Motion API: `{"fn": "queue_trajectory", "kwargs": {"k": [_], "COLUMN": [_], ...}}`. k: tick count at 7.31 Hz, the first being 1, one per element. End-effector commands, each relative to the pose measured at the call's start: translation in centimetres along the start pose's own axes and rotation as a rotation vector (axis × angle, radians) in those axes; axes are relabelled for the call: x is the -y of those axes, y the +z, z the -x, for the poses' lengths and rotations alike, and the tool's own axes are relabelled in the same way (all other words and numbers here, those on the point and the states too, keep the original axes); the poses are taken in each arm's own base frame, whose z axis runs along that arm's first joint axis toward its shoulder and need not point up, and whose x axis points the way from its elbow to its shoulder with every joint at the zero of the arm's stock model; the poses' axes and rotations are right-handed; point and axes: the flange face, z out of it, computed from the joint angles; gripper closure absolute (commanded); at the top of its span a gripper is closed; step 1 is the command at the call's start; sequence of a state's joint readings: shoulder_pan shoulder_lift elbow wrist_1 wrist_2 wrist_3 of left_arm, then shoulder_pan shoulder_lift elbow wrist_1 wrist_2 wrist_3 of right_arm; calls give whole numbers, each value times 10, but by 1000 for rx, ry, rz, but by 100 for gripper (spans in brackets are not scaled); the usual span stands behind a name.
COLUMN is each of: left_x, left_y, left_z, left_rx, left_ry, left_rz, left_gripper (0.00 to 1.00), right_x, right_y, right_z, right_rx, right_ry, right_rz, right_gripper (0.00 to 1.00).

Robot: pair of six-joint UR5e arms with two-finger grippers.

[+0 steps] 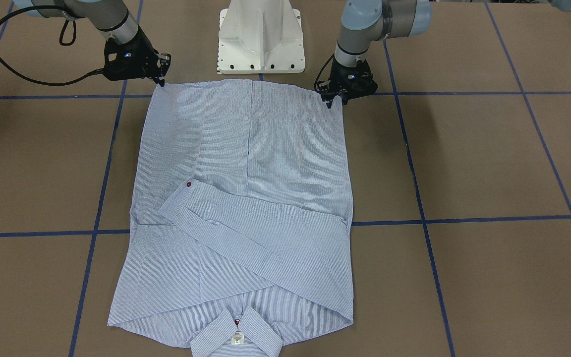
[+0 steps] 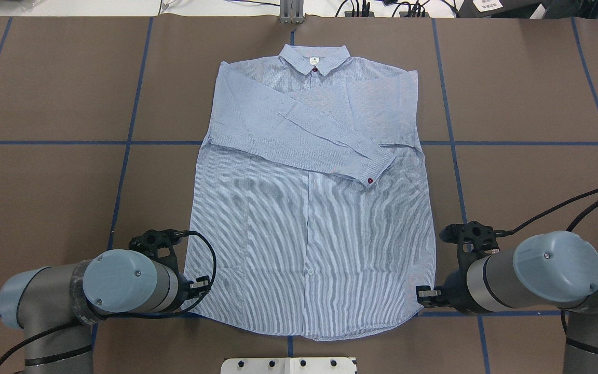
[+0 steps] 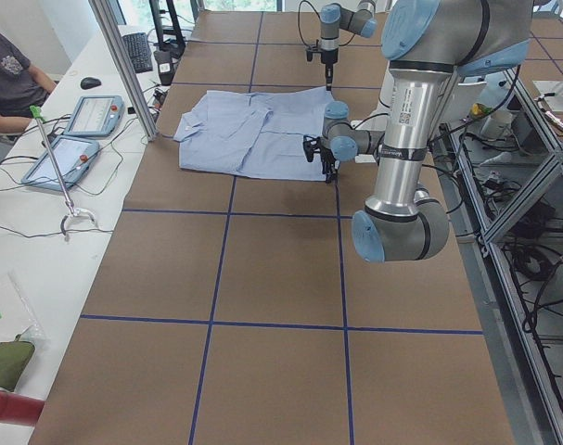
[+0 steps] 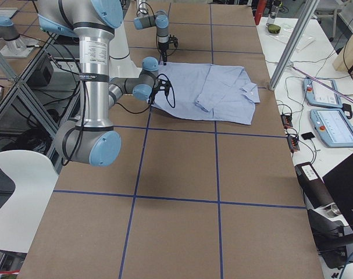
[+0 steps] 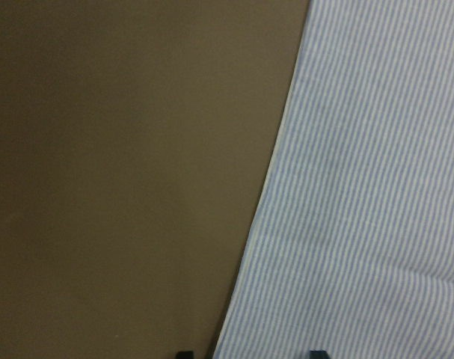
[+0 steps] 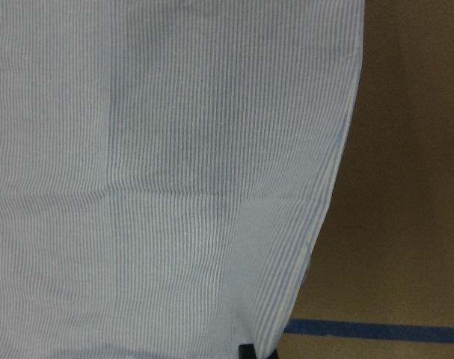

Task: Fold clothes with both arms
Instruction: 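Position both grippers at the two hem corners nearest the robot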

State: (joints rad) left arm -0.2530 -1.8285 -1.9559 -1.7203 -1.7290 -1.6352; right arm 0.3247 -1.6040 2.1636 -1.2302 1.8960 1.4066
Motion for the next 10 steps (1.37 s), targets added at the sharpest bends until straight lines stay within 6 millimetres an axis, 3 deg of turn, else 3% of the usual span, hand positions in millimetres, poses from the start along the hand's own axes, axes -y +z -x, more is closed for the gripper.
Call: {"fn": "queue_trajectory", "kwargs": {"k": [1,3,5,6,8,10], "left_x": [0,0,0,3,-4,-9], "left_y": [0,-3,-6,-9,-48,-84], "left_z": [0,-1,-2,-1,-4,-6], "left_rx": [2,4,1,1,18,1], "left_ry": [0,-1,-1,-6,-7,-5], "left_rz": [0,-1,-1,-6,-2,1], "left_gripper": [61,89,100,100,100,100], "right_x": [3,4,5,6,11,10], "right_y": [-2,-2,-2,-3,-9,-30], "right_z": [-3,-5,-6,-6,-9,-2], "right_rx": [-2,-4,-7,-4,4,49], "right_ry": [6,9,10,13,27,26], "right_rz": [-6,-8,-7,-5,10,48], "right_gripper": [100,100,100,100,100,100]}}
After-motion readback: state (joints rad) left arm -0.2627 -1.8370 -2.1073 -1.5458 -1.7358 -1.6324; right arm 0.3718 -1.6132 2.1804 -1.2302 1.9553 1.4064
